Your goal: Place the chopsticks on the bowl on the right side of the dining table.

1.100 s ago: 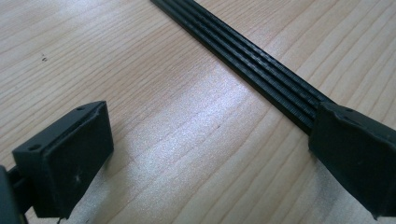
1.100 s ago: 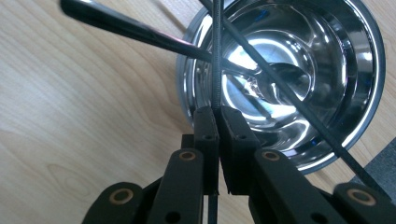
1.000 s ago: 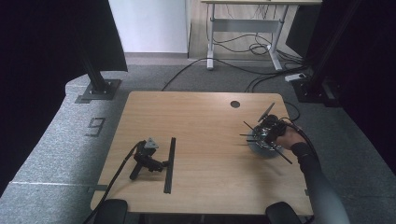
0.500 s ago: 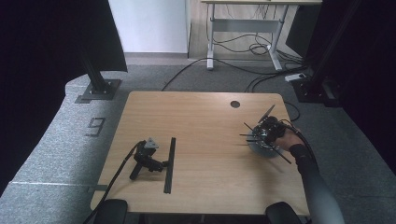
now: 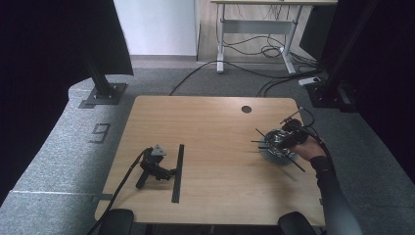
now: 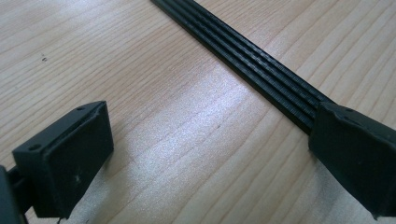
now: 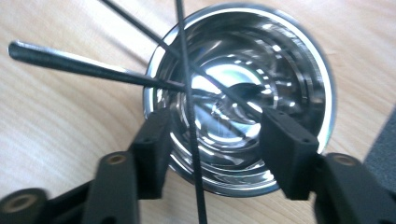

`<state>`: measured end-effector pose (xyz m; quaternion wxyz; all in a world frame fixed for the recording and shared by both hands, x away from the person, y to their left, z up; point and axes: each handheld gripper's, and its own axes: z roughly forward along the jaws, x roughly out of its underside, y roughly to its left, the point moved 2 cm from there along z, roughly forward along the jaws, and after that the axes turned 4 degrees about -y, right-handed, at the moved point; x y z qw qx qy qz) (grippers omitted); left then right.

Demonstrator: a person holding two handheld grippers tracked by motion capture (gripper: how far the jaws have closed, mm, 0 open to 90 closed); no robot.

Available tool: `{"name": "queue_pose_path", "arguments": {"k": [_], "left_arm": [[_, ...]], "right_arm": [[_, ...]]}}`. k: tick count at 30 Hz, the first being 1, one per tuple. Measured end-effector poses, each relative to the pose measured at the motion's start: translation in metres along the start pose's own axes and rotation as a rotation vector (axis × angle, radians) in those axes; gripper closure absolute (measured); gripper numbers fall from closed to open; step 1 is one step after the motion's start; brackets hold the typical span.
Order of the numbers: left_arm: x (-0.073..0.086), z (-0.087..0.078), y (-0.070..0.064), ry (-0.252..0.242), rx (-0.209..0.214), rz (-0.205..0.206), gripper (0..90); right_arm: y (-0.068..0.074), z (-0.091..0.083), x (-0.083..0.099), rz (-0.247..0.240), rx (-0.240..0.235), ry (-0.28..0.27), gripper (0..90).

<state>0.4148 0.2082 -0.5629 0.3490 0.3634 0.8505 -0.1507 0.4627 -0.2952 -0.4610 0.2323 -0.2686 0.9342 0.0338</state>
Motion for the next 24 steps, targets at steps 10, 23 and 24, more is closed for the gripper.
{"name": "queue_pose_path", "arguments": {"k": [10, 23, 24], "left_arm": [[0.000, 0.000, 0.000, 0.001, 0.000, 0.001, 0.0], [0.000, 0.000, 0.000, 0.000, 0.000, 0.001, 0.0], [0.000, 0.000, 0.000, 0.000, 0.000, 0.001, 0.0]], "right_arm": [[0.000, -0.005, 0.026, 0.122, 0.143, -0.228, 1.6], [-0.002, 0.008, 0.056, 0.239, 0.224, -0.354, 0.0], [-0.003, 0.008, 0.057, 0.249, 0.216, -0.367, 0.0]]}}
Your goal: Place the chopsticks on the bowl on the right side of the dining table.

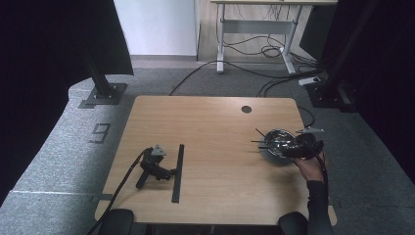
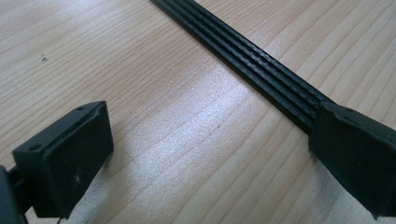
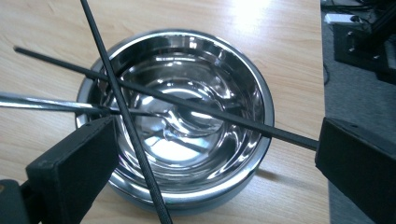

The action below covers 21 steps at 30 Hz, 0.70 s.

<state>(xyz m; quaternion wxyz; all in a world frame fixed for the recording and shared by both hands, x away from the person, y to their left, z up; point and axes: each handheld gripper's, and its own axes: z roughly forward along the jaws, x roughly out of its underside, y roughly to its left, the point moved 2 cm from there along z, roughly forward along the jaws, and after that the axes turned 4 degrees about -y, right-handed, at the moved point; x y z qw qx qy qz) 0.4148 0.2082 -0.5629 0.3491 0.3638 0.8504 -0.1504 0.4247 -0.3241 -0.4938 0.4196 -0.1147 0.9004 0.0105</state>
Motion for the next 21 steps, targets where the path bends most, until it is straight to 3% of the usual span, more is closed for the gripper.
{"name": "queue_pose_path", "arguments": {"k": [5, 14, 21], "left_arm": [[0.000, 0.000, 0.000, 0.000, 0.000, 0.000, 0.0], [0.000, 0.000, 0.000, 0.000, 0.000, 0.000, 0.0], [0.000, 0.000, 0.000, -0.001, 0.000, 0.000, 0.0]], "right_arm": [[-0.001, 0.003, 0.006, 0.007, -0.005, -0.005, 0.0], [-0.009, 0.011, 0.018, 0.011, 0.005, 0.052, 0.0], [-0.014, 0.012, 0.021, 0.017, 0.015, 0.055, 0.2]]}}
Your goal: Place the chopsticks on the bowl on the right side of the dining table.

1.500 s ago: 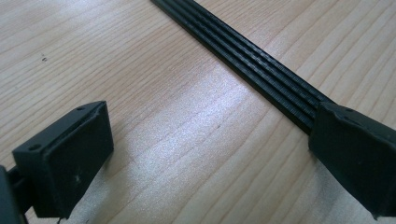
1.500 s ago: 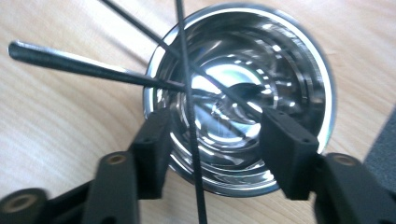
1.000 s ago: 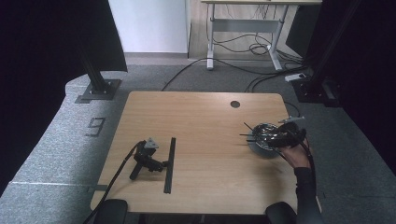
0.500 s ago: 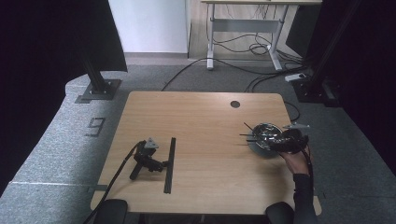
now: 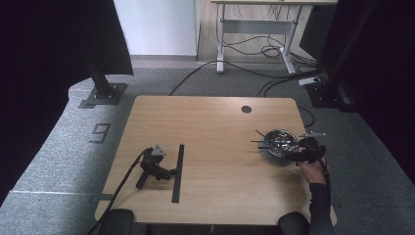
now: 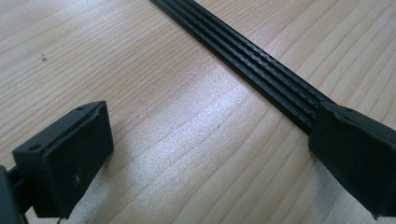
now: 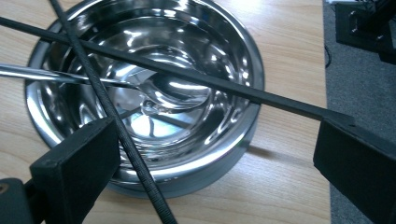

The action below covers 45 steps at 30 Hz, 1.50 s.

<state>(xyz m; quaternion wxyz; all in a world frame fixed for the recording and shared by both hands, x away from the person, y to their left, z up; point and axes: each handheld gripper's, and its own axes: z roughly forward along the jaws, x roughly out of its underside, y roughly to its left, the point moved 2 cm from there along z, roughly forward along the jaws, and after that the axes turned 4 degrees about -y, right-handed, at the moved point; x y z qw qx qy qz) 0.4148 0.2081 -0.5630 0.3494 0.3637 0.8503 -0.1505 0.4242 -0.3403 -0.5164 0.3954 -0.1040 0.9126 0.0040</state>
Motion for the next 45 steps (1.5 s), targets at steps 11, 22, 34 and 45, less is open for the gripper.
{"name": "queue_pose_path", "arguments": {"k": [11, 22, 34, 45], "left_arm": [[0.000, 0.000, 0.000, 0.000, 0.000, 0.000, 0.0], [0.000, 0.000, 0.000, 0.000, 0.000, 0.000, 0.0], [0.000, 0.000, 0.000, 0.000, 0.000, 0.000, 0.0], [0.000, 0.000, 0.000, 0.000, 0.000, 0.000, 0.0]], "right_arm": [[-0.016, -0.001, 0.003, 0.034, 0.033, -0.009, 0.8], [-0.030, 0.000, 0.005, 0.064, 0.070, -0.032, 1.1], [-0.038, 0.004, 0.004, 0.077, 0.102, -0.049, 2.2], [-0.026, -0.010, -0.002, 0.078, 0.059, -0.111, 16.0]]}}
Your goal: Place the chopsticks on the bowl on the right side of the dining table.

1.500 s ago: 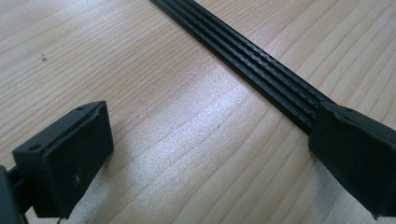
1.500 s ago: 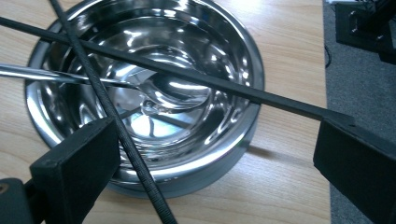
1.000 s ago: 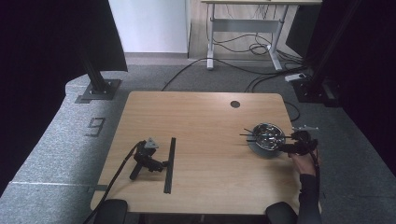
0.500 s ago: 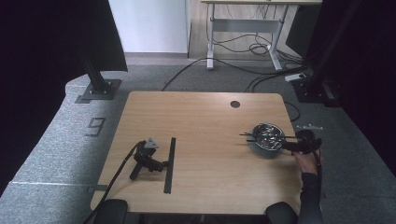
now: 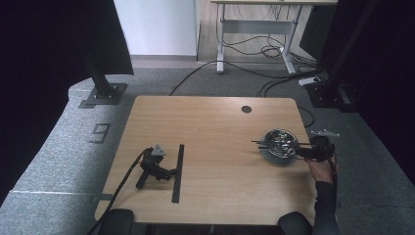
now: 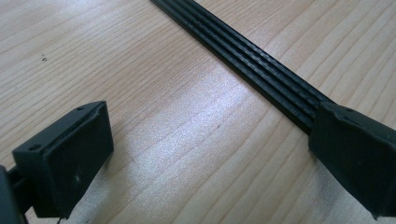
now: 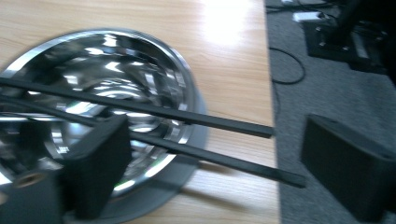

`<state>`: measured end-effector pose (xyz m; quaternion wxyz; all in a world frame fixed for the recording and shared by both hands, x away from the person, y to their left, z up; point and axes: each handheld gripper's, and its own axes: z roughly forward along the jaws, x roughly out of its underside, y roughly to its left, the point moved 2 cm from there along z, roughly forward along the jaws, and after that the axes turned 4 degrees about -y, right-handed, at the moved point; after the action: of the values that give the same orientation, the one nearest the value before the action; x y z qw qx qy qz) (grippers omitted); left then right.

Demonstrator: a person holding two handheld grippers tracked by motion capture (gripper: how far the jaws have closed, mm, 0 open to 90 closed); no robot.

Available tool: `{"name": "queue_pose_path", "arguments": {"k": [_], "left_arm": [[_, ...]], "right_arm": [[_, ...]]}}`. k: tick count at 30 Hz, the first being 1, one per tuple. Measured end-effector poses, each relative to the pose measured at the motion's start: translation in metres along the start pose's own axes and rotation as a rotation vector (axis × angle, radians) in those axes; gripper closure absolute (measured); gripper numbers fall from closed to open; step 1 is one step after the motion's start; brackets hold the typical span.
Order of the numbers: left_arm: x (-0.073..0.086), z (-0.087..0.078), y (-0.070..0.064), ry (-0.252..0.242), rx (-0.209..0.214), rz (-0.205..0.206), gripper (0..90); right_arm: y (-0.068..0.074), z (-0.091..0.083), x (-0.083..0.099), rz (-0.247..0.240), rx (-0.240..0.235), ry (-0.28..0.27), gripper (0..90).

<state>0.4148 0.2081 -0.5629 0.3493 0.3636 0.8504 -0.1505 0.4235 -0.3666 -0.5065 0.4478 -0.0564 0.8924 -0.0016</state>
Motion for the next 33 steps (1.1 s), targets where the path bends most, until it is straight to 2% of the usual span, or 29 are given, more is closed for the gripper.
{"name": "queue_pose_path", "arguments": {"k": [4, 8, 11, 14, 17, 33], "left_arm": [[0.000, 0.000, 0.000, 0.000, 0.000, 0.000, 0.0], [0.000, 0.000, 0.000, 0.000, 0.000, 0.000, 0.0], [0.000, 0.000, 0.000, 0.000, 0.000, 0.000, 0.0], [0.000, 0.000, 0.000, 0.000, 0.000, 0.000, 0.0], [0.000, 0.000, 0.000, 0.000, 0.000, 0.000, 0.0], [0.000, 0.000, 0.000, 0.000, 0.000, 0.000, 0.0]], "right_arm": [[0.014, -0.005, 0.000, -0.033, -0.051, -0.021, 36.7], [0.034, -0.005, -0.002, -0.055, -0.176, -0.038, 58.9], [0.048, -0.003, -0.002, -0.110, -0.202, -0.018, 67.4], [0.059, 0.001, -0.001, -0.144, -0.227, -0.003, 70.4], [0.064, 0.005, 0.000, -0.168, -0.230, 0.009, 70.8], [0.067, 0.016, 0.002, -0.185, -0.231, 0.006, 69.4]]}}
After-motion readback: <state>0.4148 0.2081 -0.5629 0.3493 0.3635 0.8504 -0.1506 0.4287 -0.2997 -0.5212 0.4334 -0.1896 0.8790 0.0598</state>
